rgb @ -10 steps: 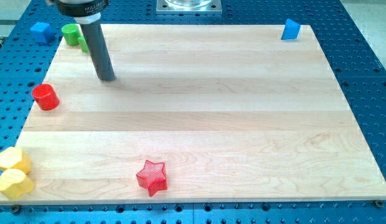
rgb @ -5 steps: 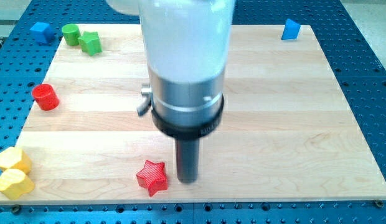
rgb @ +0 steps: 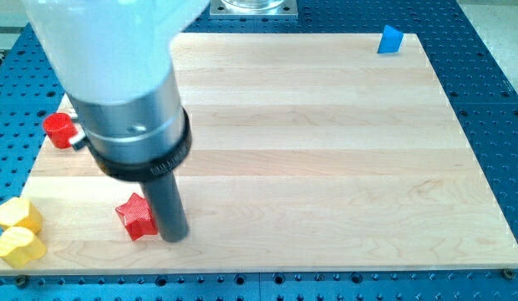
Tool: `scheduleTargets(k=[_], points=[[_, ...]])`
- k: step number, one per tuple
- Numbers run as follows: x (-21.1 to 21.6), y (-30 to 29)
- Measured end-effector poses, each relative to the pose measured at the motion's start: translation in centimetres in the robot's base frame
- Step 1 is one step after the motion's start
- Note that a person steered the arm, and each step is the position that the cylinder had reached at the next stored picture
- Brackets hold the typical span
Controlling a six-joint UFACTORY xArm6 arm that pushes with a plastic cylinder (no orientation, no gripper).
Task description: Move the red blocks close to each other
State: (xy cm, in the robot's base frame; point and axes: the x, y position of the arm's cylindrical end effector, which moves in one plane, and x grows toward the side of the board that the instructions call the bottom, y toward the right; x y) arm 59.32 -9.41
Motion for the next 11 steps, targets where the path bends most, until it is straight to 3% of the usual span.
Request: scheduleTargets(k=[1,3,4,5,6,7,8,9,10,11], points=[[1.7,-2.7],[-6.4,-8.2],[-7.1,-9.0],[-3.7,-8.4],[-5.2,-4.9],[-8.0,-5.5],[-7.6,-0.6],[-11.0,-2.4],[-13.7,-8.4],[-12.2,-9.6]])
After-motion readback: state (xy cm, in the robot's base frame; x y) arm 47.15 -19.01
